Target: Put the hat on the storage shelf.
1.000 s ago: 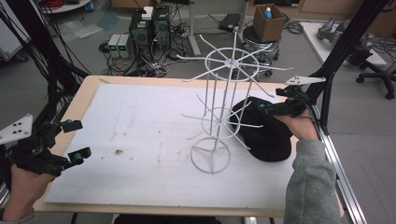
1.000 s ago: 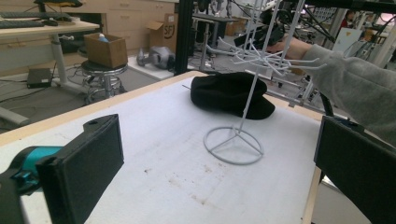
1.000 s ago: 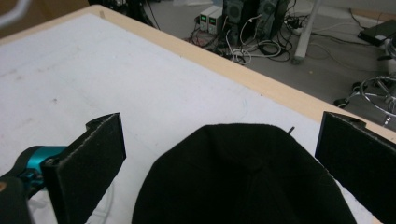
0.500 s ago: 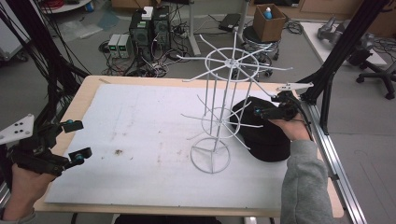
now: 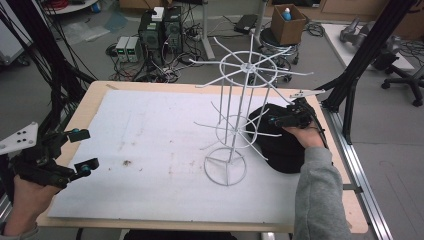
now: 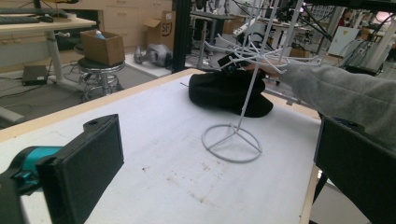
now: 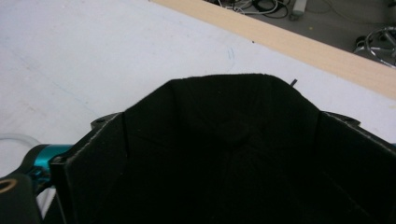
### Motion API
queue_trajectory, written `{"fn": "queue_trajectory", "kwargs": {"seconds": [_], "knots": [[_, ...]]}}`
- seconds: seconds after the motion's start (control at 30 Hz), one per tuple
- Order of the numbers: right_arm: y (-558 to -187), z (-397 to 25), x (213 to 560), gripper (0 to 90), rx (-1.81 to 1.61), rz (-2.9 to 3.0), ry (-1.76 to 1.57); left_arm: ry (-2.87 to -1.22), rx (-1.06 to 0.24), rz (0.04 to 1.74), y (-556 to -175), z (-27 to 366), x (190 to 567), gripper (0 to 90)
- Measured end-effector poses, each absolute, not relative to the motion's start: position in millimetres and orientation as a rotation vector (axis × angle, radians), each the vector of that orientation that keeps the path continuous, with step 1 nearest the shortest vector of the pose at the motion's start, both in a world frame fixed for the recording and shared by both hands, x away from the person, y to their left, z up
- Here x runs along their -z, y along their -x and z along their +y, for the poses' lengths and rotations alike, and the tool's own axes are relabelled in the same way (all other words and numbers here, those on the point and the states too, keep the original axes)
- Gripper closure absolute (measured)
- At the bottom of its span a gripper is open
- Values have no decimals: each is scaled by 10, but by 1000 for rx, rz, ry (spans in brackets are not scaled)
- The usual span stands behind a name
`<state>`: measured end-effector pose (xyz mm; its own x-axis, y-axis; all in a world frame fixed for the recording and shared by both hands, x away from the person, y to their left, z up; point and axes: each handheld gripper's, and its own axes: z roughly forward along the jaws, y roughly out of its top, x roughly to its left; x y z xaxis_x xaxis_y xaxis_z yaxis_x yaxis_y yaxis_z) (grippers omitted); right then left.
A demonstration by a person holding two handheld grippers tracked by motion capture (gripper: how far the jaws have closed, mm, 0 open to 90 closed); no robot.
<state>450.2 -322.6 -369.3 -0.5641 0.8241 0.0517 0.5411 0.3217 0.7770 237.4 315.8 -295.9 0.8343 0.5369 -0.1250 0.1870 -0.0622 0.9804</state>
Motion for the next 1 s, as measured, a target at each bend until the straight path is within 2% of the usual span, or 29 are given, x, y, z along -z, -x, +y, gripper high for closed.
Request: {"fn": "queue_trajectory", "kwargs": {"seconds": [0.4, 0.5, 0.7, 0.87, 1.0], "knots": [[-4595, -3247, 3811, 64, -1077, 2240, -1254, -1637, -312, 579, -2384, 3152, 2970, 17], [-4599, -3238, 3817, 174, -1066, 2264, -1248, -1632, -314, 581, -2379, 3162, 2968, 17], [-4618, -3236, 3832, 261, -1047, 2271, -1267, -1626, -314, 583, -2370, 3184, 2960, 17], [-4630, -3224, 3844, 408, -1028, 2287, -1264, -1627, -313, 585, -2369, 3179, 2963, 17], [-4624, -3207, 3845, 583, -989, 2301, -1258, -1631, -313, 586, -2367, 3188, 2964, 17]]}}
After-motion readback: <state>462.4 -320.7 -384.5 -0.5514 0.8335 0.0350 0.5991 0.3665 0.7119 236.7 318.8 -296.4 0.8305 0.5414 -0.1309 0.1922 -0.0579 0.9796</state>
